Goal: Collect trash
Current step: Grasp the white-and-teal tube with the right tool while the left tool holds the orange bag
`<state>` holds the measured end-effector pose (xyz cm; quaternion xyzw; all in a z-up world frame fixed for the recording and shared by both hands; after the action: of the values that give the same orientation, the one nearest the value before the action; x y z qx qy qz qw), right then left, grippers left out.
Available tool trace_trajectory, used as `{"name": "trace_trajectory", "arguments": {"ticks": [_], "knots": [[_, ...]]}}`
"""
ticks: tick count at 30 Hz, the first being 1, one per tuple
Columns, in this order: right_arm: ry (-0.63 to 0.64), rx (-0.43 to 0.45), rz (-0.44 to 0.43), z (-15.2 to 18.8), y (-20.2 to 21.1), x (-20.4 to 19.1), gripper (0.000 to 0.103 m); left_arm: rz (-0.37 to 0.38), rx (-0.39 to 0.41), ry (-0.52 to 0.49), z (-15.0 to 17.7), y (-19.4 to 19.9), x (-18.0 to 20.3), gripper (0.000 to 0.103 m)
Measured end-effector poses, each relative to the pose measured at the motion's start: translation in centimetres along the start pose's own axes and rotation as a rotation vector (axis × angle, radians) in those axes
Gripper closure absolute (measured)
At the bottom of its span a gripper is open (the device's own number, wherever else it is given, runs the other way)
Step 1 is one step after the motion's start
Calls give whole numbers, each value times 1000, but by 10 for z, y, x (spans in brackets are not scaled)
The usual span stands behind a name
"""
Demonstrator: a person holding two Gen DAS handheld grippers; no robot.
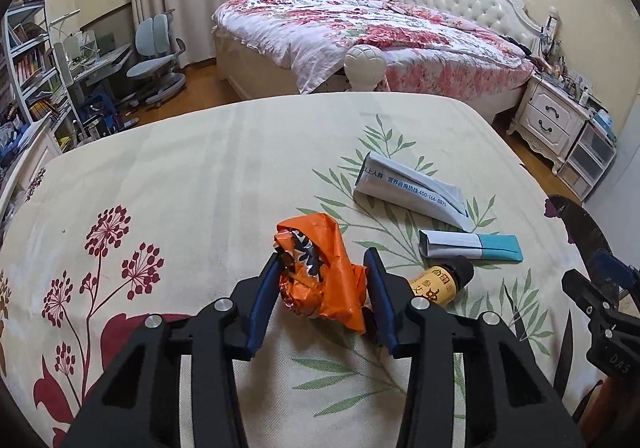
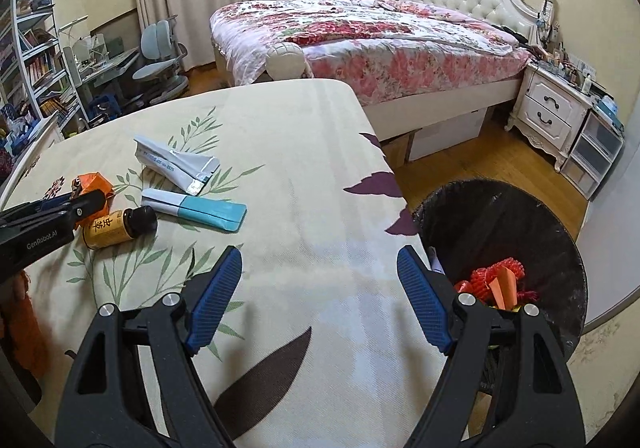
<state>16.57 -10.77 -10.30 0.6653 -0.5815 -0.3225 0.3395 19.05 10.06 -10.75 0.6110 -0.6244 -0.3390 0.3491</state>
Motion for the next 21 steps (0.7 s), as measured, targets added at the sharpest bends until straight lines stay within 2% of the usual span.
{"name": "trace_trajectory", "arguments": {"ticks": [9,17,21], "knots": [[133,-51,-22,-15,-22,-38,25,2,12,-14,8,6,-9,64],[72,-45,19,-46,-37,-21,25,-26,19,-12,17,13,-23,65],[102,-102,43,-36,-49,-22,25,-27,16,-5,22,14,-27,65]]}}
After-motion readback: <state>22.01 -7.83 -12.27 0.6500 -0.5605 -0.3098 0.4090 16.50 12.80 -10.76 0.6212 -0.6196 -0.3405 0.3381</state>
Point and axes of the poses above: each gripper's, at about its wrist camera, not at the fingertips, and y roughly against the way its jaws point, x to its right, z to its underside, the point moved 10 cm from there along -y, roughly the way its jaws point, and after that the axes turned 10 degrees about -x, right-handed, at the moved point
